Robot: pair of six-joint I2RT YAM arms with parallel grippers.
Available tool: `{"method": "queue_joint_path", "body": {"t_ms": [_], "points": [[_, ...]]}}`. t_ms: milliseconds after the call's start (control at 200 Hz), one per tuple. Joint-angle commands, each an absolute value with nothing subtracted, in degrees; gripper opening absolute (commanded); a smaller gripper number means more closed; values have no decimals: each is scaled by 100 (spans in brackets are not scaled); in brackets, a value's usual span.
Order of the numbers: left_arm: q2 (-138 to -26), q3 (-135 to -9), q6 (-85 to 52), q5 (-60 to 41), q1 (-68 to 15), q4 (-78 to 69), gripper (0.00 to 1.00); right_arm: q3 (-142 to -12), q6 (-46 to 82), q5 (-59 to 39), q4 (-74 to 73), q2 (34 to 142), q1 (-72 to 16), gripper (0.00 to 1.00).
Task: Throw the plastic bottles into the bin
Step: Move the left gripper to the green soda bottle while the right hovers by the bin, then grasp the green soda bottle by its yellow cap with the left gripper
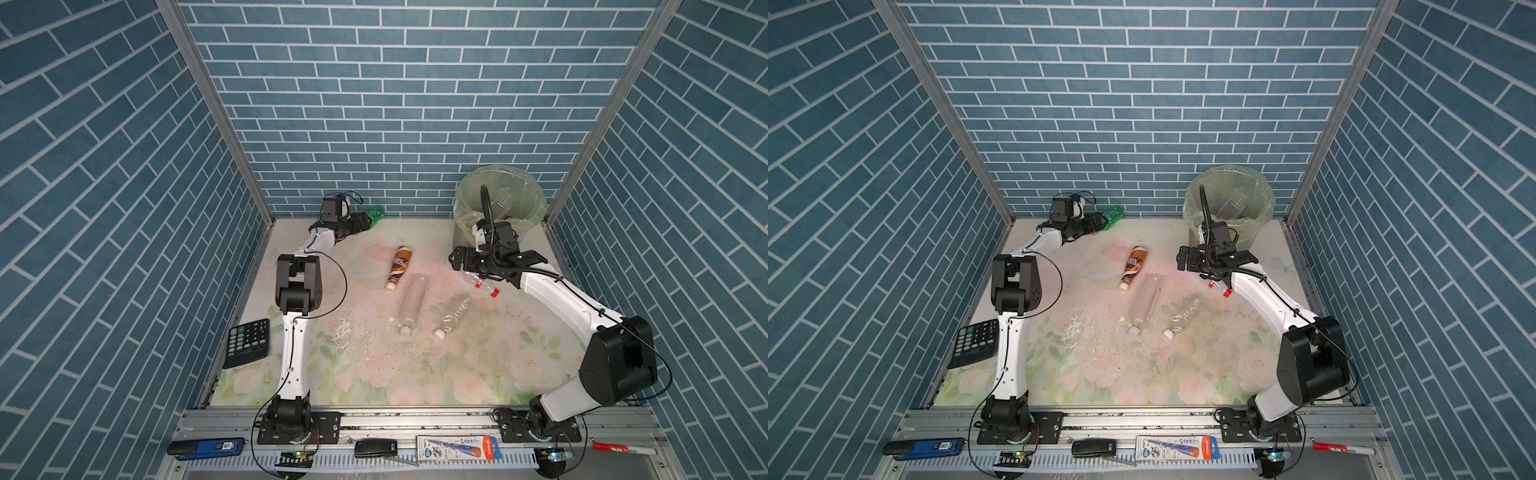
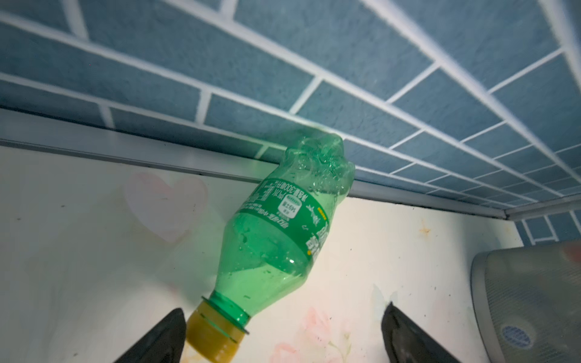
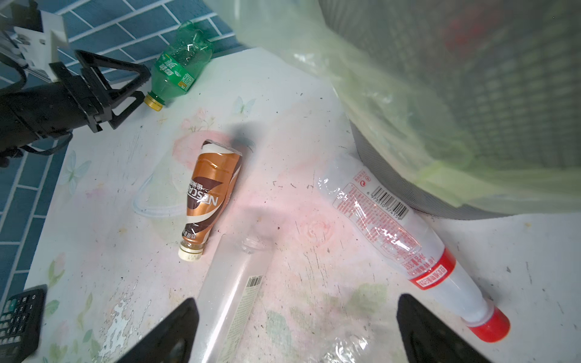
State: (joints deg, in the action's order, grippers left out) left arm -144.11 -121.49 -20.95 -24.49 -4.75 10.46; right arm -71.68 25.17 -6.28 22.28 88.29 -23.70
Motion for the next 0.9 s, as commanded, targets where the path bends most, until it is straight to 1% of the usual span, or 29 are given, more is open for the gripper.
{"method": "queue_joint_path", "body": {"t_ms": [0, 55, 340, 515, 635, 895], "points": [[-14603, -12652, -1629, -2726, -446, 1588, 94, -7520, 2338, -686, 2440, 8945, -2320, 99], [-14659, -12738, -1506, -2776, -461, 1727, 91, -7564, 2334, -694, 2467, 8963, -2307, 99], [-14520, -12617, -944, -2727, -558, 2096, 84, -7664, 2390, -777, 2436, 8992, -2280, 98], [-14555, -12708, -564, -2565, -648, 2457, 83, -7633, 2408, -802, 2435, 8932, -2266, 98], [-14562, -12716, -411, -2428, -707, 2561, 80, -7611, 2408, -790, 2457, 8898, -2261, 98], [-14876, -13298, -281, -2320, -747, 2898, 70, -7603, 2452, -784, 2436, 8863, -2232, 99]]}}
